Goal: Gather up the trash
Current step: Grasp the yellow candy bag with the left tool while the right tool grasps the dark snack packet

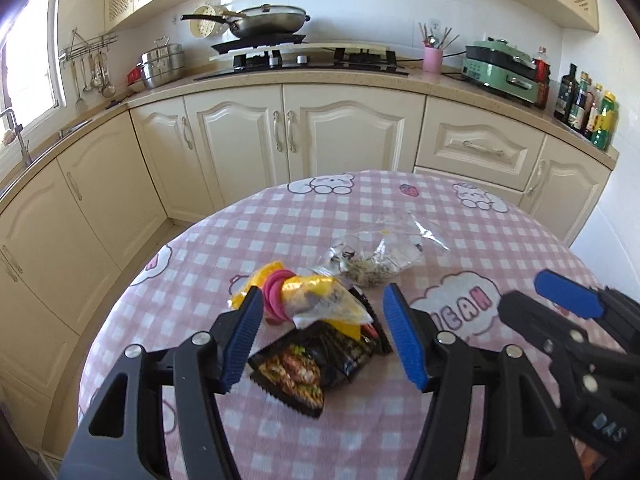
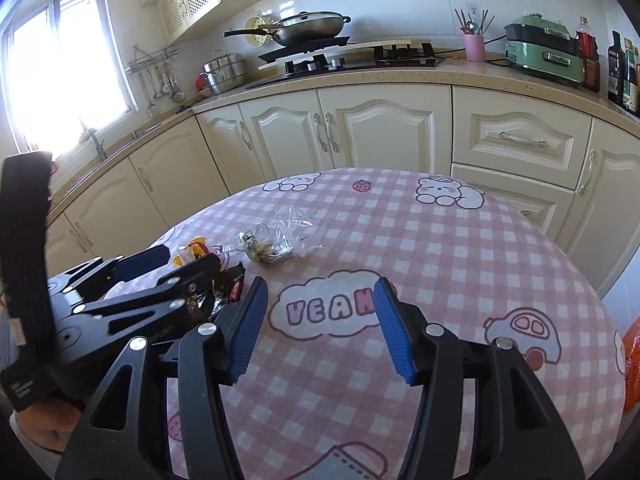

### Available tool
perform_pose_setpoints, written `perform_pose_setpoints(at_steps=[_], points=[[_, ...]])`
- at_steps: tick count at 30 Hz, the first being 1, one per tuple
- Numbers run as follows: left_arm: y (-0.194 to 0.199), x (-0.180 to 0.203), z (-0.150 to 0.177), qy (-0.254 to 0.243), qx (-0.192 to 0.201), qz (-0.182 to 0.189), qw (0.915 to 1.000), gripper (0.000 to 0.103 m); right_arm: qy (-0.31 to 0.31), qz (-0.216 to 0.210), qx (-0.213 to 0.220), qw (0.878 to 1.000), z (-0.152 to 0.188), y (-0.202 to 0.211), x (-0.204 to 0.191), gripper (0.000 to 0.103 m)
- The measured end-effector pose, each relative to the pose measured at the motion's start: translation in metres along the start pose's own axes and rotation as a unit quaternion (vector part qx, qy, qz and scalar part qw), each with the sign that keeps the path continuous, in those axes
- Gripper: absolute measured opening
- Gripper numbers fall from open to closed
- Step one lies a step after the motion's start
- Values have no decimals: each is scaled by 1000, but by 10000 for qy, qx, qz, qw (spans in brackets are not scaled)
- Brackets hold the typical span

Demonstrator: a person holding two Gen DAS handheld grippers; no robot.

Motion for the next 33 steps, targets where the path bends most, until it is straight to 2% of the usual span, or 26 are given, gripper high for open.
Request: perform_pose_setpoints(at_steps=[2, 5, 9, 15, 19, 23, 24, 25, 27, 31, 33], points=[[-8, -3, 0, 97, -86, 30, 9999, 61, 19, -23, -29, 10000, 2, -2, -1, 53], [-15, -10, 4, 198, -214, 99, 9995, 31, 74, -94, -100, 9999, 4, -5, -7, 53], [-9, -22, 8, 354, -162, 222, 9990, 20, 237, -157, -142, 9995, 6, -7, -21, 53], [19, -51, 10, 587, 49, 218, 9980, 19, 344, -357, -395, 9980, 12, -19, -51, 53], [36, -74, 15, 719, 144, 172, 9972, 19, 219, -422, -727, 9962, 20, -41, -64, 53], [49, -96, 22, 825, 184, 132, 9963, 19, 280, -316, -918, 9949, 28, -57, -73, 53], [52, -101, 24, 847, 197, 126, 9961, 19, 287, -323, -965, 9944, 30, -60, -74, 50], [56, -105, 26, 867, 211, 123, 9959, 19, 290, -358, -998, 9939, 30, -62, -76, 33], [63, -112, 30, 932, 233, 145, 9953, 19, 416, -300, -994, 9937, 30, -62, -80, 18], [79, -126, 35, 1009, 309, 175, 9943, 19, 576, -234, -803, 9948, 29, -52, -92, 7], [87, -130, 37, 1052, 349, 190, 9937, 19, 655, -282, -691, 9951, 28, -43, -103, 5]])
Point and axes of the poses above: each gripper's, at about its wrist camera, not at the fingertips, and y roughly against the way its jaws point, x to its right, z to its underside, the point moved 4 cm from there along -y, roughly the way its jaws point, and after that the axes turned 11 degrees about x, right-handed, at the moved point
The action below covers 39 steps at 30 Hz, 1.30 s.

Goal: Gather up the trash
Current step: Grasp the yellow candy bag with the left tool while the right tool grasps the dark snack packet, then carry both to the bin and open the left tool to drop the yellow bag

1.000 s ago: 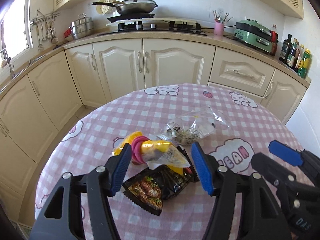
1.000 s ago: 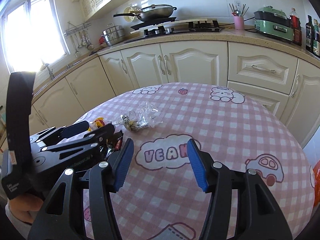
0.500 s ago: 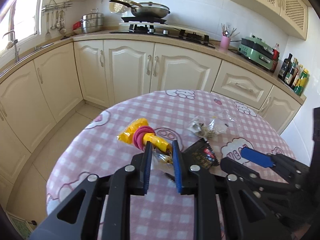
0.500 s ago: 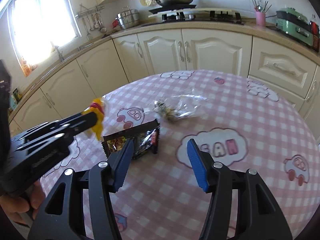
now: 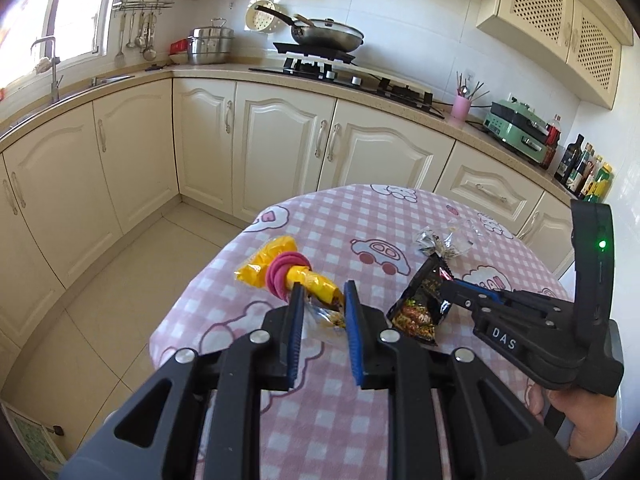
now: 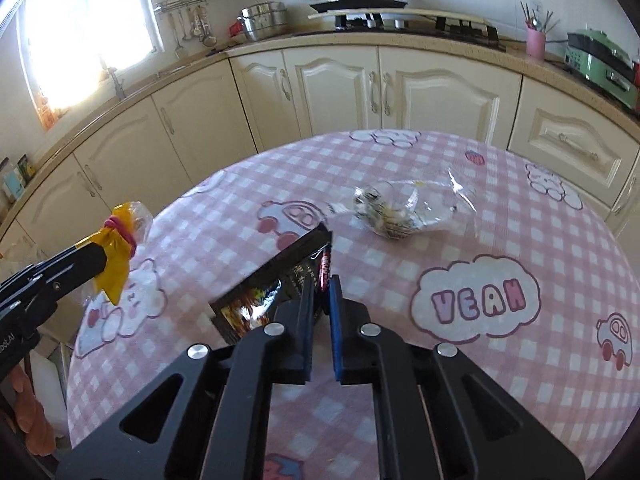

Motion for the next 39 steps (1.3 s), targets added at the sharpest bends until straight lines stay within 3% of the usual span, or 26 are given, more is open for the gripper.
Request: perform_pose_setpoints(at_steps=[10, 21, 30, 39], points=[[62, -49, 6, 299, 271, -178, 9990, 19, 394, -473, 120, 9980, -4, 24, -80, 4], [136, -145, 33, 804, 440, -795, 9926, 19, 878, -1224, 97, 9885, 11, 39, -199, 4], [177, -237, 82, 1374, 344, -1312, 9812, 19, 1303, -1740, -239, 9758, 50, 20, -300, 4], [179, -311, 134, 1841, 49, -1699, 9681, 19, 1628, -1958, -700, 9645, 100, -15, -370, 4]])
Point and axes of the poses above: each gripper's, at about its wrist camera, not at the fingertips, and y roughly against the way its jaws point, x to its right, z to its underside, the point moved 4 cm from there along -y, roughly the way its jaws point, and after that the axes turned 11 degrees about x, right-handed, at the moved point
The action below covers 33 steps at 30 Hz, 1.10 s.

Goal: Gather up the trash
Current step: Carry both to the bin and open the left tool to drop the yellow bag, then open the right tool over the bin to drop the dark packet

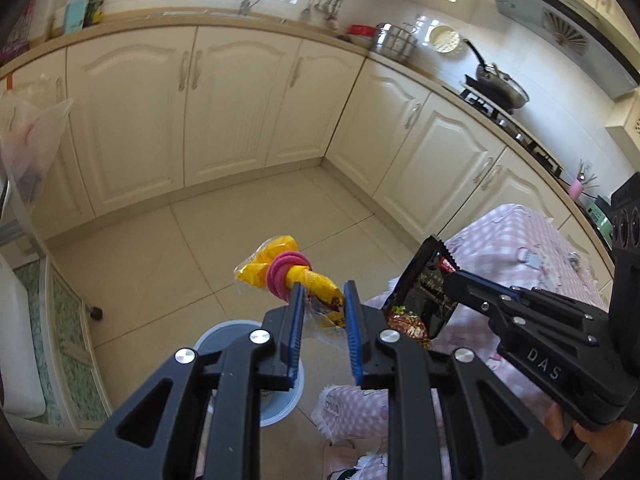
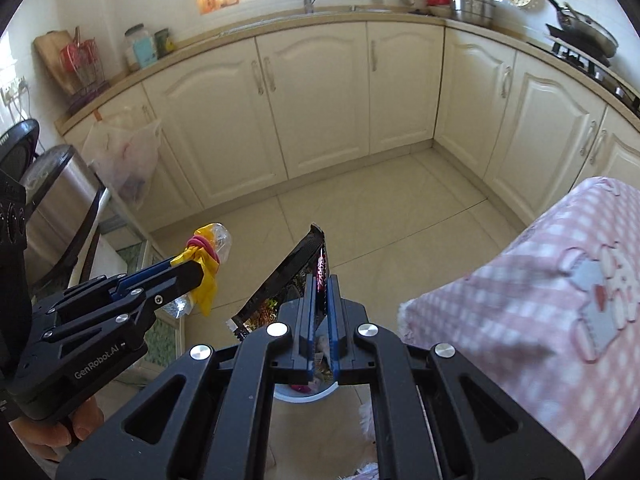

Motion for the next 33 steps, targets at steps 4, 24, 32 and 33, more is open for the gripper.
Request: perform_pose_setpoints(at_steps=[4, 24, 32, 33], points=[[-14, -23, 7, 166, -72, -153, 9997, 22, 43, -30, -188, 9998, 8, -24, -10, 4], [-50, -48, 25, 306, -413, -398, 9979, 37, 22, -106, -622, 9980, 29, -77, -26, 5], [-48, -48, 22, 258, -344, -417, 9982, 42, 56, -144, -552, 9984, 24, -81, -33, 5], [-48, -49, 22, 263, -337, -425, 9982, 42, 51, -147, -542, 9984, 24, -81, -34, 5]])
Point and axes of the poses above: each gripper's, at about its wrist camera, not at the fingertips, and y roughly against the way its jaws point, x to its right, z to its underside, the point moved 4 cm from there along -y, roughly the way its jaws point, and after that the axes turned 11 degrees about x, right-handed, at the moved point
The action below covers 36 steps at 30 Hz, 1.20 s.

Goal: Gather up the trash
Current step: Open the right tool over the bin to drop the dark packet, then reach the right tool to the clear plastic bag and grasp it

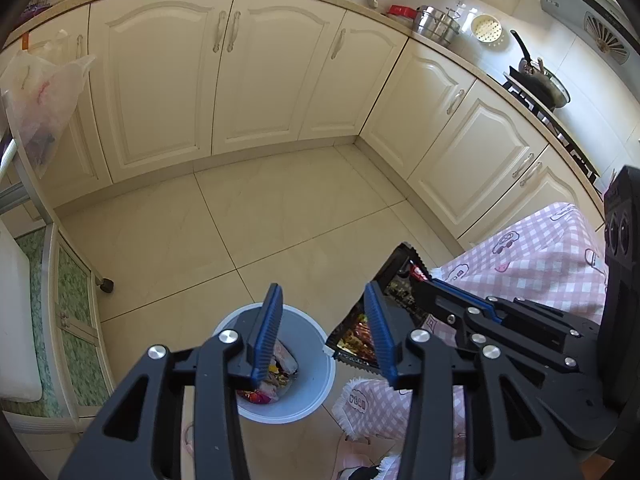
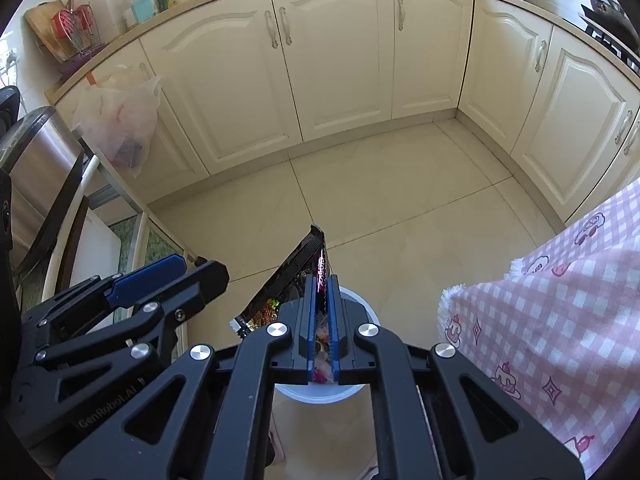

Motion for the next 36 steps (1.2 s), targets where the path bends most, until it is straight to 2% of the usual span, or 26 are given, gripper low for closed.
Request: perform_pose_setpoints(at_steps=[5, 7, 12, 21, 27, 32, 36], points=[[2, -7, -5, 34, 96, -92, 9999, 44, -92, -60, 49, 9999, -4, -2, -2, 6], [4, -10, -7, 75, 149, -129, 9998, 46, -222, -109, 90, 9997, -6, -3, 0, 10], [10, -8, -12, 41, 263, -169, 9995, 48, -255, -94, 181, 9995, -9, 2, 0, 13], [34, 19, -21, -128, 427, -51, 9990, 50, -237, -26, 433, 9988, -19, 42, 14, 17], [65, 61, -31, -397, 667, 102, 9969, 53, -274, 148, 783, 9964, -27, 94, 41, 22], [92, 114, -36, -699, 865, 299, 9933, 54, -398, 317, 1119, 9924, -28, 145, 72, 25], [109, 170, -33, -1019, 952, 535, 9888, 56, -547, 493, 1414, 9872, -23, 191, 107, 28]])
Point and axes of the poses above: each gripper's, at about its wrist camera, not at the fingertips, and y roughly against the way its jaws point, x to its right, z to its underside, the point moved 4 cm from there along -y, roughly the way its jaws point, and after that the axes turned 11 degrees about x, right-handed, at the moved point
